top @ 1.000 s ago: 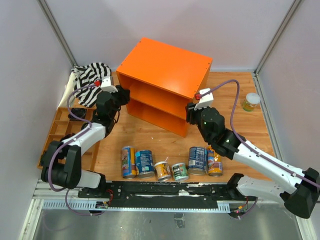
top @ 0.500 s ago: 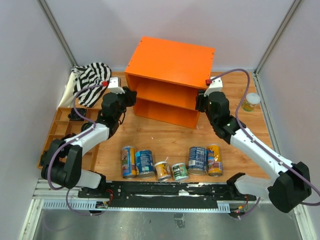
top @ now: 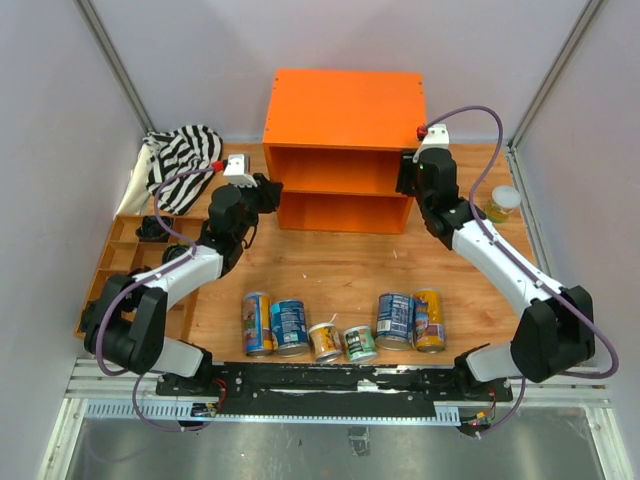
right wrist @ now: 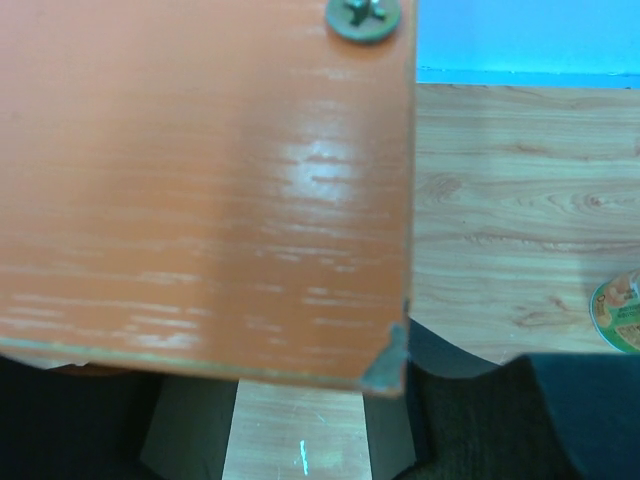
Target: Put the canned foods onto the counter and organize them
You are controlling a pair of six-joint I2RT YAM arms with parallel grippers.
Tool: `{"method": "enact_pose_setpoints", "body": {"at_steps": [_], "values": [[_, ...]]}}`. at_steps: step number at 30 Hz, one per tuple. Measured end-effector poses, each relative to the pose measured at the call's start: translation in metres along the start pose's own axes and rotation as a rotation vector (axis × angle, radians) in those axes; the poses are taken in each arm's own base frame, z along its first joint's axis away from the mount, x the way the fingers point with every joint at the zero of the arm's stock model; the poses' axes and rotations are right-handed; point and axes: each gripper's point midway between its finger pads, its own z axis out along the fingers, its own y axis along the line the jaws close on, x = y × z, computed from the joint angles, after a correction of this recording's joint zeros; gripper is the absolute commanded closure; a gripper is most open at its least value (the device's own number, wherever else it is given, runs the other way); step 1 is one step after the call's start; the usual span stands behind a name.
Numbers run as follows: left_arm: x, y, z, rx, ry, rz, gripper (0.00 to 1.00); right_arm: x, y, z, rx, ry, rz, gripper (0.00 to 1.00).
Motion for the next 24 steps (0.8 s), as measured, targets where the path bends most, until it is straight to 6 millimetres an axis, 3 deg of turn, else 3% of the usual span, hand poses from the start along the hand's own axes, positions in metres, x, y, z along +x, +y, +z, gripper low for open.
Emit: {"method": "enact_pose_setpoints", "body": {"at_steps": [6, 11, 14, 18, 19, 20, 24], "values": [[-0.002, -0.001, 0.001, -0.002, -0.005, 0.000, 0.63, -0.006, 0.001, 0.017, -0.004, 0.012, -0.007, 0.49], [-0.001, -0.004, 0.001, 0.001, -0.004, 0.001, 0.63, -0.010, 0.002, 0.023, -0.012, 0.020, -0.011, 0.39], [-0.001, -0.005, 0.001, 0.000, -0.006, 0.000, 0.55, -0.010, 0.004, 0.023, -0.027, 0.020, -0.007, 0.32], [-0.006, -0.013, -0.004, 0.015, -0.011, -0.007, 0.42, -0.013, 0.008, 0.017, -0.053, 0.015, -0.003, 0.22], [-0.008, -0.016, -0.006, 0.021, -0.016, -0.011, 0.39, -0.014, 0.008, 0.014, -0.063, 0.012, 0.000, 0.08], [-0.011, -0.018, -0.008, 0.025, -0.021, -0.011, 0.38, -0.015, 0.009, 0.010, -0.070, 0.010, 0.003, 0.00], [-0.030, -0.029, -0.019, 0.047, -0.060, -0.025, 0.32, -0.030, 0.012, -0.011, -0.107, -0.027, 0.021, 0.02]]}}
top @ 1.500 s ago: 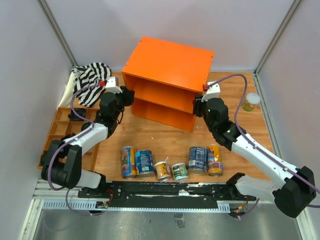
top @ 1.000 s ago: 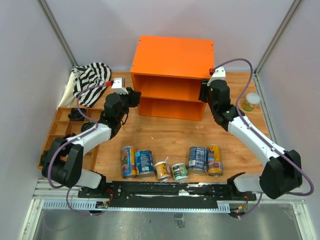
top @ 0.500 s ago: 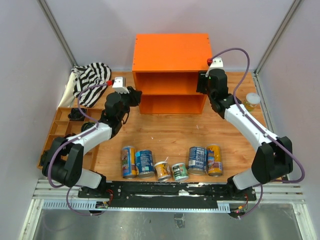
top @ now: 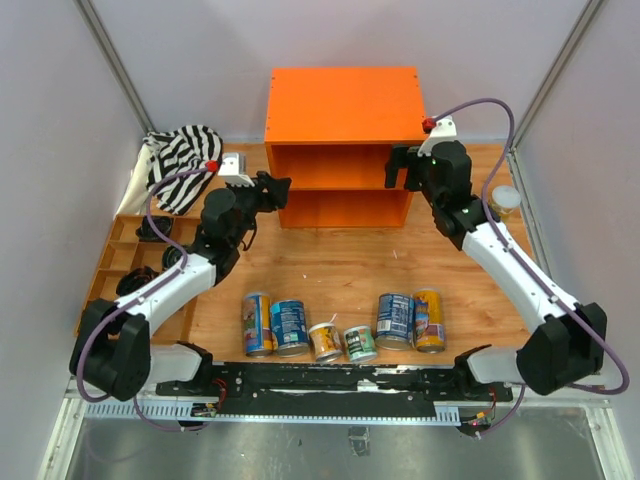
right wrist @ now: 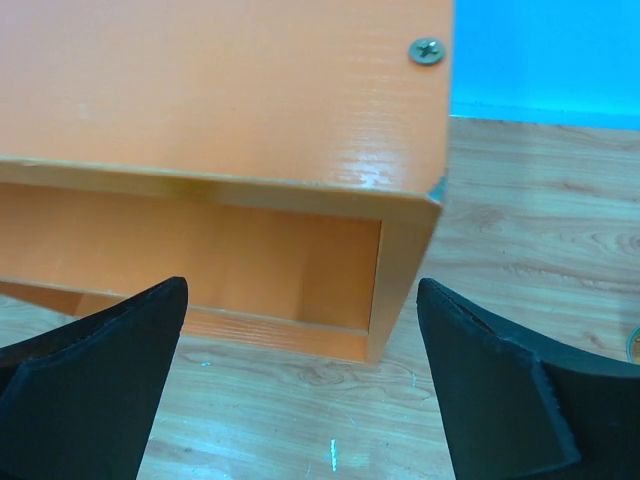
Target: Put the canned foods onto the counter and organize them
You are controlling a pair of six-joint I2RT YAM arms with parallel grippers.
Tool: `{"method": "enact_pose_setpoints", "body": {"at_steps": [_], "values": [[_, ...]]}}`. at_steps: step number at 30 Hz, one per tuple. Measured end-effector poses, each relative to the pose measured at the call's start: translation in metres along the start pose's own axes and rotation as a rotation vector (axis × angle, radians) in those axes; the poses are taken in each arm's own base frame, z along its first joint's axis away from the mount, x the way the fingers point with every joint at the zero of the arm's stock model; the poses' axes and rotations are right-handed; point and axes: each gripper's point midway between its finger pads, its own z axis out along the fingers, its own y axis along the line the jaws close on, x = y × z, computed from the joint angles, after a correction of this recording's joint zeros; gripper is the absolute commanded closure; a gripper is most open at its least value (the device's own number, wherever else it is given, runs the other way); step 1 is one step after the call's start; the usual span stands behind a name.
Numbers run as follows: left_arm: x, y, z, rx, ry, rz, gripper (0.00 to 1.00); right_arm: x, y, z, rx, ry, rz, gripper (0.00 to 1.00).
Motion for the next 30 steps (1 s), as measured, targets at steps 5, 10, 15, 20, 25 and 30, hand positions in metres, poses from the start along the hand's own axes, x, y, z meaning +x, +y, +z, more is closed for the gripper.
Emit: {"method": "enact_pose_setpoints", "body": {"at_steps": [5, 10, 15, 20, 25, 30], "values": [[-0.022, -0.005, -0.013, -0.002, -0.039, -0.011, 0.29, -0.006, 0.000, -0.023, -0.019, -0.019, 0.010, 0.02], [-0.030, -0.005, -0.028, -0.023, -0.038, -0.025, 0.23, 0.017, -0.004, -0.045, -0.023, 0.031, 0.002, 0.02], [-0.029, -0.005, -0.044, -0.033, -0.010, -0.052, 0.22, 0.042, -0.004, -0.071, -0.047, 0.067, 0.006, 0.02], [-0.014, -0.006, -0.055, -0.026, 0.059, -0.087, 0.21, 0.068, 0.005, -0.089, -0.116, 0.100, 0.056, 0.02], [0.004, -0.005, -0.072, -0.022, 0.115, -0.126, 0.18, 0.083, 0.021, -0.101, -0.201, 0.131, 0.139, 0.02], [0.013, -0.003, -0.087, -0.023, 0.137, -0.163, 0.18, 0.090, 0.030, -0.114, -0.267, 0.113, 0.197, 0.02]]}}
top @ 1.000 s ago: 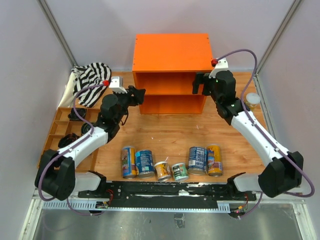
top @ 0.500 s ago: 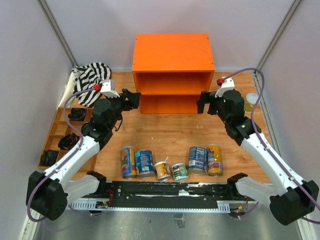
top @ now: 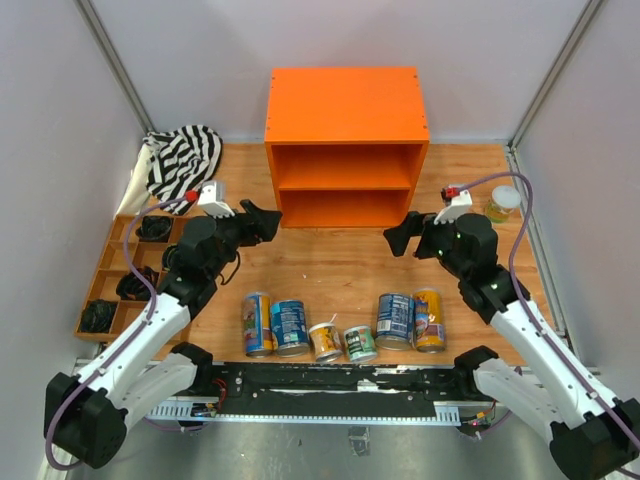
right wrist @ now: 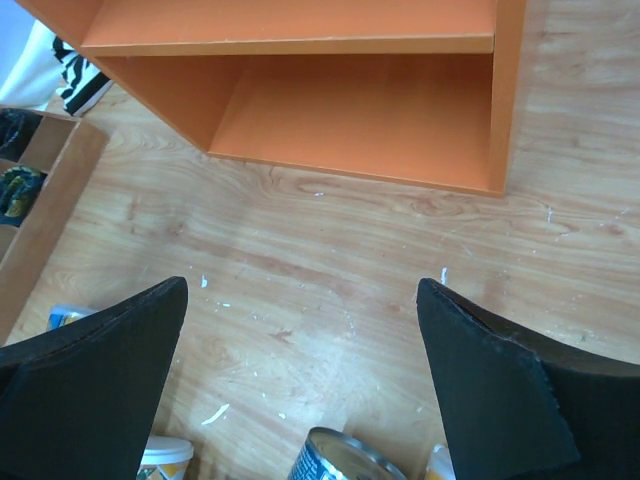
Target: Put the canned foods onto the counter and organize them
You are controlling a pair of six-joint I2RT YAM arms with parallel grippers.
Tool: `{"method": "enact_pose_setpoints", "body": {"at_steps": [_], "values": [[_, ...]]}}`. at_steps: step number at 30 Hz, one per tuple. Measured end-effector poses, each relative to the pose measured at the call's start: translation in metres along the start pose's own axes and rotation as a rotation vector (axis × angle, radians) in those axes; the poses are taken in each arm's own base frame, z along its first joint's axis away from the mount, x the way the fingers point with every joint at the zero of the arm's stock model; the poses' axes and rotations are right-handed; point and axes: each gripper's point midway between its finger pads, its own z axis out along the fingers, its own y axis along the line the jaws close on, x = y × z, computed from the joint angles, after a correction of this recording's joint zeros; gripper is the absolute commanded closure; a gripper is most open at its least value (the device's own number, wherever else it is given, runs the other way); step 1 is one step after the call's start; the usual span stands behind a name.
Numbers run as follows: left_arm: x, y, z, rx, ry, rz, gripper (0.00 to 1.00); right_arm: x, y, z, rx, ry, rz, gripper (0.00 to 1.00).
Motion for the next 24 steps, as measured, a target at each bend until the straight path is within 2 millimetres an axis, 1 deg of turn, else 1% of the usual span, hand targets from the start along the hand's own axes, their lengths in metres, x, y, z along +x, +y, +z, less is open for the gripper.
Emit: {"method": "enact_pose_setpoints", "body": {"at_steps": [4, 6, 8, 11, 13, 17, 22, 24], "values": [[0.003, -0.001, -0.006, 0.008, 0.004, -0.023, 0.18, 0.006, 0.001, -0.009, -0.013, -0.020, 0.031, 0.02], [0.007, 0.000, -0.008, 0.008, 0.011, -0.037, 0.18, 0.009, 0.000, -0.009, -0.005, -0.005, 0.043, 0.01], [0.015, 0.004, -0.009, 0.002, 0.030, -0.053, 0.18, 0.018, -0.005, -0.007, 0.025, 0.043, 0.058, 0.01], [0.028, 0.009, -0.010, -0.008, 0.063, -0.074, 0.18, 0.037, -0.015, -0.004, 0.094, 0.137, 0.073, 0.01], [0.033, 0.011, -0.010, -0.016, 0.078, -0.084, 0.18, 0.054, -0.019, -0.004, 0.141, 0.205, 0.072, 0.02], [0.041, 0.015, -0.011, -0.029, 0.095, -0.107, 0.18, 0.078, -0.020, -0.013, 0.204, 0.291, 0.068, 0.02], [0.045, 0.016, -0.012, -0.031, 0.103, -0.129, 0.18, 0.085, -0.026, -0.024, 0.280, 0.314, 0.111, 0.02], [0.045, 0.016, -0.013, -0.028, 0.102, -0.136, 0.18, 0.086, -0.025, -0.028, 0.293, 0.320, 0.117, 0.02]]}}
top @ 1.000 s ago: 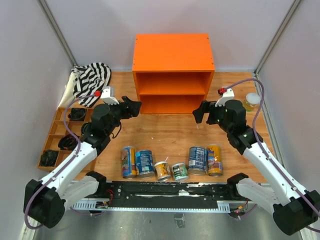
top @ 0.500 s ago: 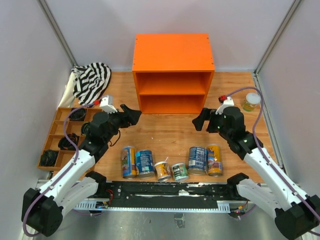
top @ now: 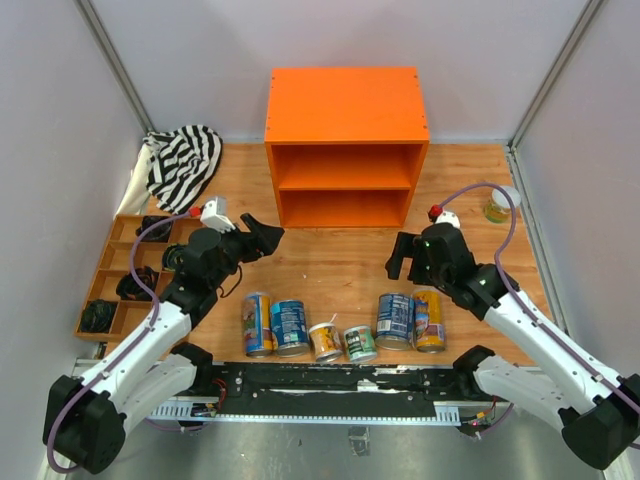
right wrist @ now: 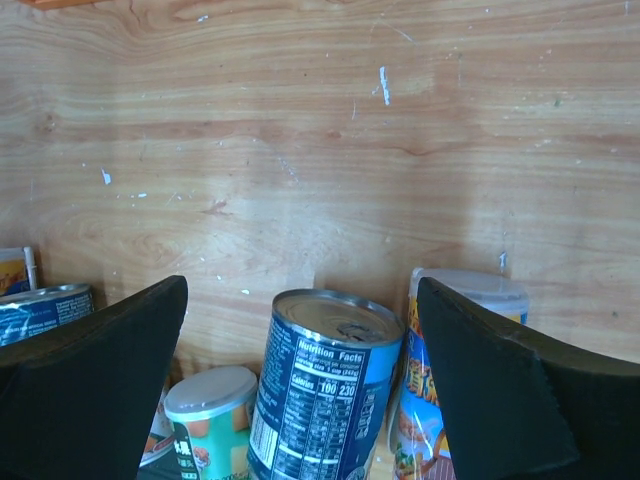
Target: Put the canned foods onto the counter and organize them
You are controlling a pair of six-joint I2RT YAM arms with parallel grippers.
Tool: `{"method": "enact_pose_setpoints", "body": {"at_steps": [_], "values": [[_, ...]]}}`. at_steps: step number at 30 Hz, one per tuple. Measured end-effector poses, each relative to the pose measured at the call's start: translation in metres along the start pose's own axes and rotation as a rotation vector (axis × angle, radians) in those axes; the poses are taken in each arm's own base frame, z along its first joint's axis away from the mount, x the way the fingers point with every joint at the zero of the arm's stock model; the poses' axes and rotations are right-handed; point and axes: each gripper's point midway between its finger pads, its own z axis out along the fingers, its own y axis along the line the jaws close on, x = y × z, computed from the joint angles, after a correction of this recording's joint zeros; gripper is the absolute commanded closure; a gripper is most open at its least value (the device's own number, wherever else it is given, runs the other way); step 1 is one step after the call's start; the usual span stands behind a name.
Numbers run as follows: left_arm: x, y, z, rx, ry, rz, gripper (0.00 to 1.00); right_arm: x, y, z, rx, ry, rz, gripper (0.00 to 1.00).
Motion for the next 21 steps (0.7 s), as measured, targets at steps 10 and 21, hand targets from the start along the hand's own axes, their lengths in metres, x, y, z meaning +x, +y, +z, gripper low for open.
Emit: {"method": "enact_pose_setpoints", "body": {"at_steps": [10, 21], "values": [[0.001, -0.001, -0.003, 0.012, -0.009, -0.014, 0.18, 0.015, -0.005, -0.002, 0.096, 0.031, -0.015, 0.02], [-0.002, -0.003, -0.006, 0.023, -0.022, -0.014, 0.18, 0.035, 0.003, -0.004, 0.142, 0.083, -0.068, 0.02]]}}
